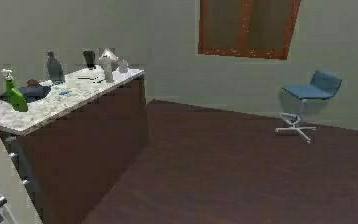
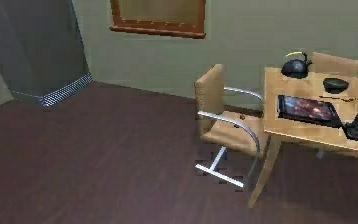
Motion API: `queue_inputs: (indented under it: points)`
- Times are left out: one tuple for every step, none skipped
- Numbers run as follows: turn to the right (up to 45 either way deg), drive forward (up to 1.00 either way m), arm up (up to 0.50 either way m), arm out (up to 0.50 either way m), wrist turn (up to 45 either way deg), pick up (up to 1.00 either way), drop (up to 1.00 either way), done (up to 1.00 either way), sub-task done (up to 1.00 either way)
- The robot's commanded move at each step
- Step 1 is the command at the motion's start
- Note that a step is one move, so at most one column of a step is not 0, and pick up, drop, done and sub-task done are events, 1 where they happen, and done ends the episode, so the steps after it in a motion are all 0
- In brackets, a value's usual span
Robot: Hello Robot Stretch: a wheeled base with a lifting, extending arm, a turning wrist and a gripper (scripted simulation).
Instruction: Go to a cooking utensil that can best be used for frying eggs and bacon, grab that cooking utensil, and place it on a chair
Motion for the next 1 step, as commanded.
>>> queue_inputs:
  points:
    - [0.0,0.70,0.00,0.00,0.0,0.00,0.00,0.00,0.00]
